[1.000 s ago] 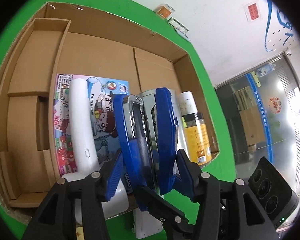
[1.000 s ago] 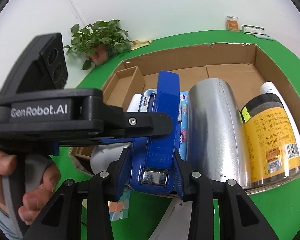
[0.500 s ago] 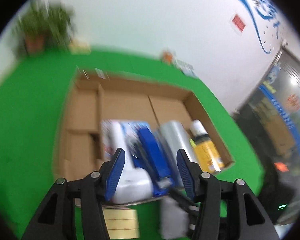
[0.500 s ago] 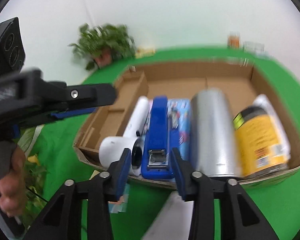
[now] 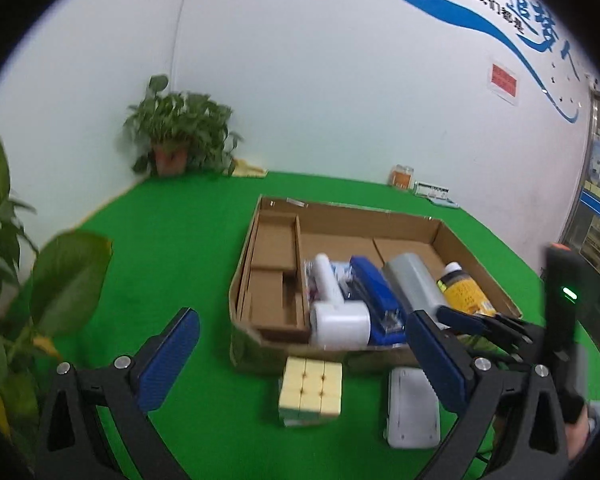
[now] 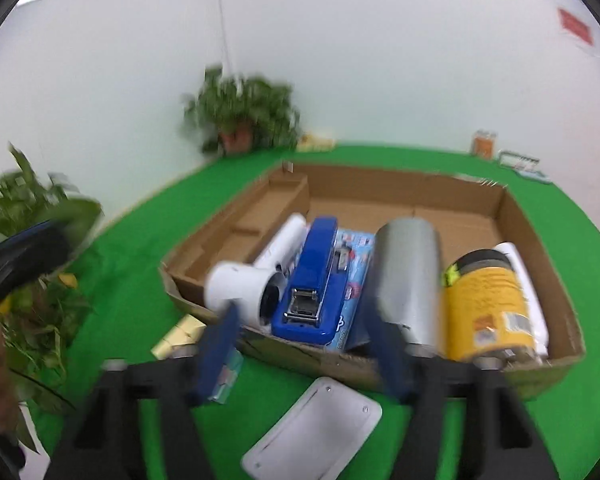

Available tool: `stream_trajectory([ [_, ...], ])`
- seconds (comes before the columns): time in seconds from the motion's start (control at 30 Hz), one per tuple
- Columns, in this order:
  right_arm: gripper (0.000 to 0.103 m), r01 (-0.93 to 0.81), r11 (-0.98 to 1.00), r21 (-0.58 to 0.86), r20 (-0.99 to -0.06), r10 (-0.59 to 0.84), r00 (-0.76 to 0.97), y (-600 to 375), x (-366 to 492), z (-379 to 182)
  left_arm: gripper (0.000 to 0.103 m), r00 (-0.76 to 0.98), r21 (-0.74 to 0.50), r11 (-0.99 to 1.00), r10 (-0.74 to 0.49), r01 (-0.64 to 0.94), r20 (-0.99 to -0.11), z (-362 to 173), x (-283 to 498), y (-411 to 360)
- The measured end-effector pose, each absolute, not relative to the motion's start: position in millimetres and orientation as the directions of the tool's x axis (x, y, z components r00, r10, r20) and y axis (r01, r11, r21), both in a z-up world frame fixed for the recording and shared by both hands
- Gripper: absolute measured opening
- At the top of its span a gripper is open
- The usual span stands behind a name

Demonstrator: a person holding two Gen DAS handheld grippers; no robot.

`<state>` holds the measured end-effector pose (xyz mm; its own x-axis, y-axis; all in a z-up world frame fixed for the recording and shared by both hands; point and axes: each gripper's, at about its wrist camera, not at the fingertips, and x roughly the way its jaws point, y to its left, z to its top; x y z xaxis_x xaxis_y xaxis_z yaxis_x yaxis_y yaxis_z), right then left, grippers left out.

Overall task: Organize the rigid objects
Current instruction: 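Open both grippers and withdraw from the stapler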

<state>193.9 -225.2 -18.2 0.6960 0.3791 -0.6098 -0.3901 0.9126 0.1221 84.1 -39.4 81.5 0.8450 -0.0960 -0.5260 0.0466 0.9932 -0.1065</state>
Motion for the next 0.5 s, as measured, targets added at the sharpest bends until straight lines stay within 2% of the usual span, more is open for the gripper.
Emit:
stream_trajectory([
  [0.03, 0.006, -0.387, 0.914, 0.119, -0.657, 0.365, 0.660, -219.5, 207.9, -26.3, 0.102, 0.841, -0.109, 0.993, -0.096, 0.045, -0.532, 77.8, 82.4, -38.6],
  [0.1, 0.005, -0.382, 0.915, 0.133, -0.704, 0.358, 0.613, -208.9, 227.6, -40.8, 0.102, 0.837, -0.111, 0.993, -0.094, 0.040, -0.539, 72.5, 78.3, -36.9],
  [0.27, 0.006, -0.391, 0.904, 0.175, -0.707, 0.392, 0.589, -197.5, 231.3, -48.8, 0.102, 0.840, -0.130, 0.991, -0.094, 0.028, -0.535, 68.7, 76.8, -29.7],
  [0.3, 0.014, -0.385, 0.908, 0.163, -0.693, 0.383, 0.611, -198.8, 223.3, -44.3, 0.102, 0.844, -0.130, 0.991, -0.091, 0.026, -0.528, 68.2, 76.9, -27.8],
  [0.33, 0.044, -0.377, 0.914, 0.147, -0.685, 0.369, 0.628, -200.3, 217.7, -41.9, 0.102, 0.846, -0.131, 0.991, -0.090, 0.024, -0.525, 66.5, 77.8, -26.5],
  [0.37, 0.068, -0.363, 0.924, 0.121, -0.671, 0.345, 0.656, -203.9, 205.6, -38.9, 0.102, 0.847, -0.135, 0.991, -0.091, 0.022, -0.524, 63.8, 79.5, -25.5],
  [0.4, 0.103, -0.343, 0.933, 0.111, -0.639, 0.332, 0.694, -211.3, 189.2, -35.6, 0.102, 0.848, -0.143, 0.989, -0.094, 0.022, -0.521, 61.3, 80.3, -24.5],
  [0.5, 0.102, -0.303, 0.950, 0.073, -0.549, 0.292, 0.783, -230.0, 148.2, -31.9, 0.102, 0.841, -0.161, 0.987, -0.090, 0.003, -0.533, 51.0, 86.4, -23.2],
])
